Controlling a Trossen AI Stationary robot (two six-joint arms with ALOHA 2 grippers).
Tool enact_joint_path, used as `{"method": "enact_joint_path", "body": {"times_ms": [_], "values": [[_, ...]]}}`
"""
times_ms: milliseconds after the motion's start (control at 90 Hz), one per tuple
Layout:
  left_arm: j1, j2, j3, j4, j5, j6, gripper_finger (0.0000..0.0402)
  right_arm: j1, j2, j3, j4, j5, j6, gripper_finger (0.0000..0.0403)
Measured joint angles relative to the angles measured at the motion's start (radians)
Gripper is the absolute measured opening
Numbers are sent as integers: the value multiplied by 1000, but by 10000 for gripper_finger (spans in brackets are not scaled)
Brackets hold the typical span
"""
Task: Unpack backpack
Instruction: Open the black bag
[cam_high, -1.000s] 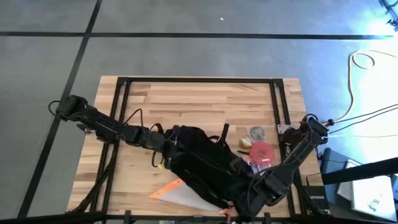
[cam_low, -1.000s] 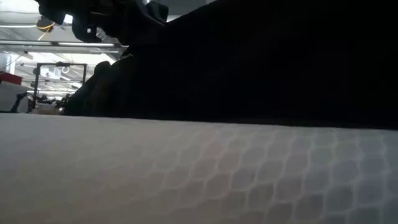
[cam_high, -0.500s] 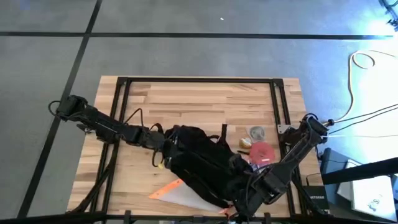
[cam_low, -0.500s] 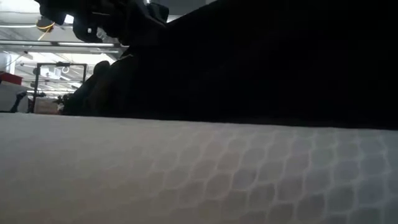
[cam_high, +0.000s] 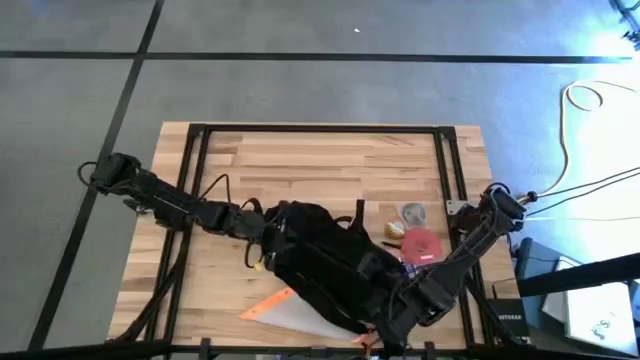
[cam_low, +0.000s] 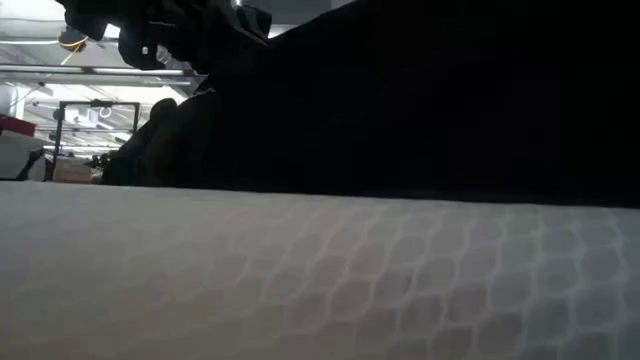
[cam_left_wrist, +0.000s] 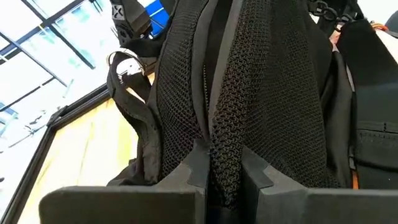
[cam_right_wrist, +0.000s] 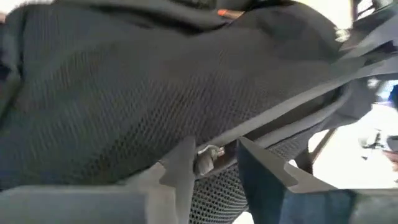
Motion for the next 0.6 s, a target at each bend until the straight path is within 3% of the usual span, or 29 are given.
{"method": "enact_joint_path", "body": {"times_ms": [267, 511, 600], "values": [[6, 0, 0, -1, 0, 0, 17, -34, 0, 0, -34, -37, -61, 71], [6, 0, 0, 0, 0, 0, 17, -35, 0, 0, -39, -66, -44, 11], [6, 0, 0, -1, 0, 0, 17, -40, 0, 0, -42, -68, -28, 6]]}}
